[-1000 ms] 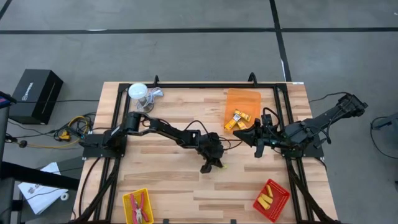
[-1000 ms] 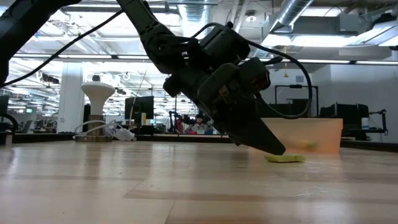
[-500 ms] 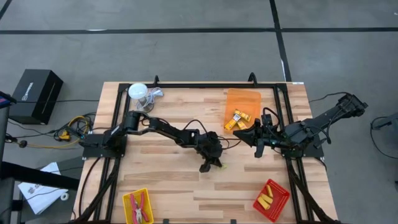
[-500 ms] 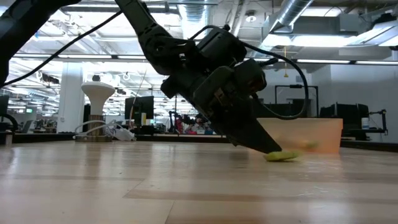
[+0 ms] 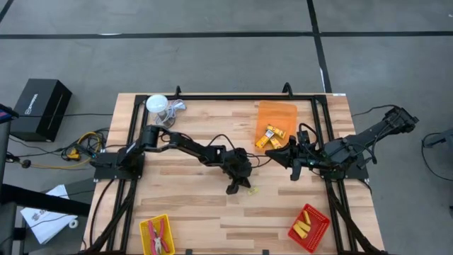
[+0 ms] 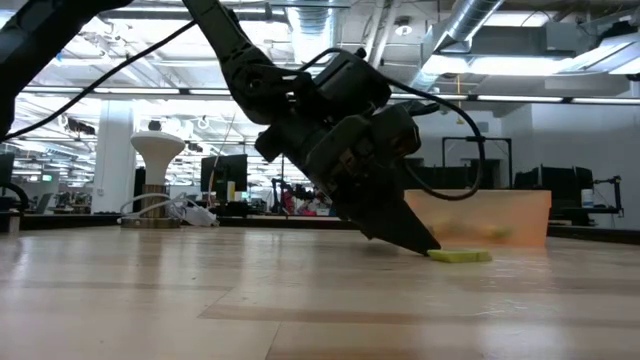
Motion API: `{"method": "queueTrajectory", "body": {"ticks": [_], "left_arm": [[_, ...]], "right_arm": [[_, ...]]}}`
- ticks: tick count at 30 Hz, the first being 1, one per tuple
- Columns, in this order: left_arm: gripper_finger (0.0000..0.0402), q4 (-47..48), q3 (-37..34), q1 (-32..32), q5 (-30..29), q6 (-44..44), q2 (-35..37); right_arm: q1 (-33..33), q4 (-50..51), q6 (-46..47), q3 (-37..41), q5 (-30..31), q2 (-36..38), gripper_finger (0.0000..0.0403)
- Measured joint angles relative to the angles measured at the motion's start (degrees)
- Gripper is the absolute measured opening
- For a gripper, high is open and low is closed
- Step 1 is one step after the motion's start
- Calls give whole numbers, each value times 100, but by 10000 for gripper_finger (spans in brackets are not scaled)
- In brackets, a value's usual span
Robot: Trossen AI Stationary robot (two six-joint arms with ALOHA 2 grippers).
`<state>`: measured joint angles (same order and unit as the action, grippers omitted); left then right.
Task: Pick & Place School Supplies
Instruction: Put the eraser into the red bin
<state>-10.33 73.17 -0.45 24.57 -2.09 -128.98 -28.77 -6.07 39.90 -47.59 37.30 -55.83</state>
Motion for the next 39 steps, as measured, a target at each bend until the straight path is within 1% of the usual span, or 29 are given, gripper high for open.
{"method": "queueTrajectory", "body": {"ticks": [4, 10, 16, 27, 39], "left_arm": [[0, -321, -25, 37, 172, 311, 39], [0, -654, 66, -57, 118, 581, 90], [0, -701, 70, -147, 276, 586, 100], [0, -552, 98, -247, 318, 554, -8], [0, -425, 109, -5, 385, 441, -62]], "right_arm": [[0, 0, -1, 0, 0, 0, 0], [0, 4, 0, 0, 0, 0, 0], [0, 11, -2, 0, 0, 0, 0], [8, 22, 2, 0, 0, 0, 0], [7, 11, 9, 0, 0, 0, 0]]}}
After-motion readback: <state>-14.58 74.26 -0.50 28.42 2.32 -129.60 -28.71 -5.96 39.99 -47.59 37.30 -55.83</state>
